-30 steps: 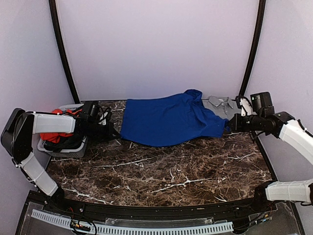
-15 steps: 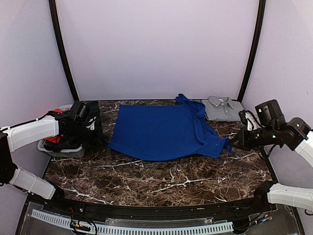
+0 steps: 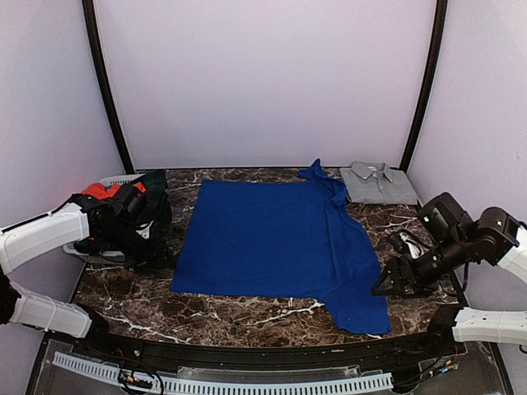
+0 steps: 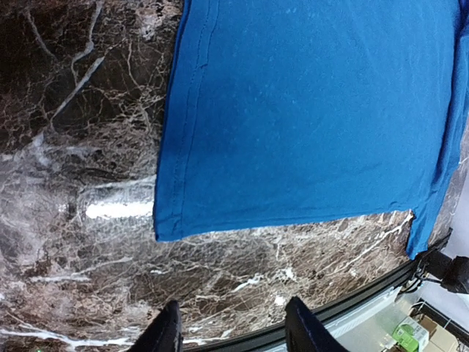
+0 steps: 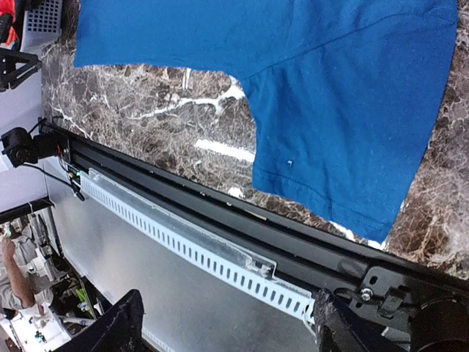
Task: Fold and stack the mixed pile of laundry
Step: Smooth out the flattened T-shirt at the center of the board.
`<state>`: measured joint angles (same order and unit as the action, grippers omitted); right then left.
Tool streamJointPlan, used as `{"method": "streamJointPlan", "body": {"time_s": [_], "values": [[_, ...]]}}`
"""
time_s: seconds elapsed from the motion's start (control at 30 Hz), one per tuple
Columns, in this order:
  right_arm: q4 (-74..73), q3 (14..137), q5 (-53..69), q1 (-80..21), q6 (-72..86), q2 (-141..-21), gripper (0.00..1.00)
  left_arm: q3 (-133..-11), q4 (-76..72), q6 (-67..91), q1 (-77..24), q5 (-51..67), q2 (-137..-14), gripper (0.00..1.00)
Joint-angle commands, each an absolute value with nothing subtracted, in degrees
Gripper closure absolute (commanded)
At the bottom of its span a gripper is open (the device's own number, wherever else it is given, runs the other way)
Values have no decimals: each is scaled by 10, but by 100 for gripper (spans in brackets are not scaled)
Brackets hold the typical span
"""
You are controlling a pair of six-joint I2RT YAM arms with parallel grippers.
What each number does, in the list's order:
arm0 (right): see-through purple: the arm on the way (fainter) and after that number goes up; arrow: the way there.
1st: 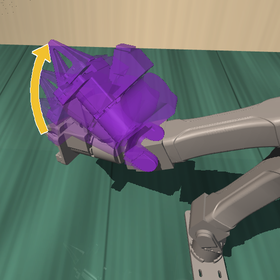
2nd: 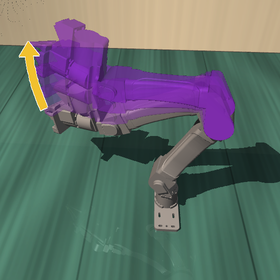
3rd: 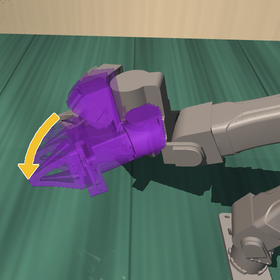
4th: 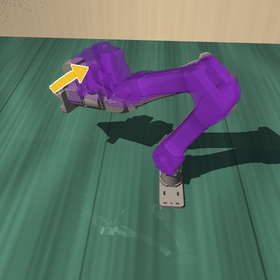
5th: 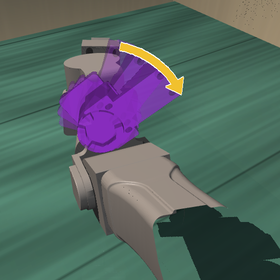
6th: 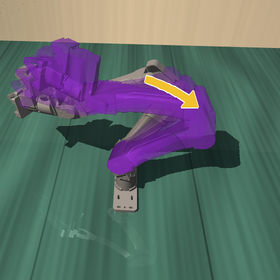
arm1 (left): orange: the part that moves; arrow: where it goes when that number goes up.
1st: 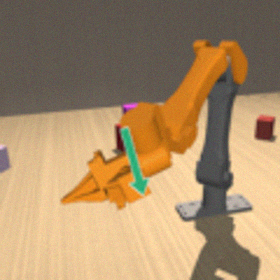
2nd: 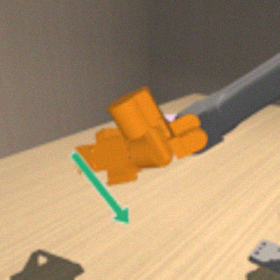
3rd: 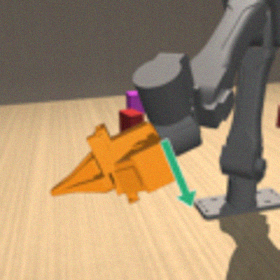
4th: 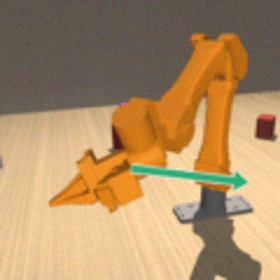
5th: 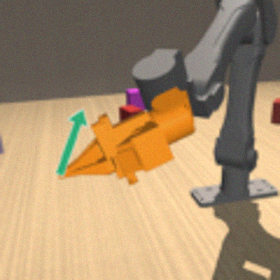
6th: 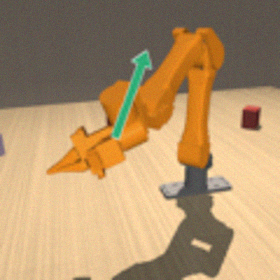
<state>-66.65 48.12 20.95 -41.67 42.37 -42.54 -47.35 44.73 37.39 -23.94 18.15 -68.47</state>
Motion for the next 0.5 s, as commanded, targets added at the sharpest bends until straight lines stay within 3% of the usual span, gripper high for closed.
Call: {"method": "streamJointPlan", "body": {"time_s": [0.0,0.23,0.47], "values": [[-699,552,228,-438,413,-437,23,-497,513,386,-241,148,-637,50],[-556,647,10,-399,310,-598,19,-551,433,363,-241,145,-676,50],[-333,745,13,-201,155,-813,39,-677,339,303,-240,90,-822,49]]}}
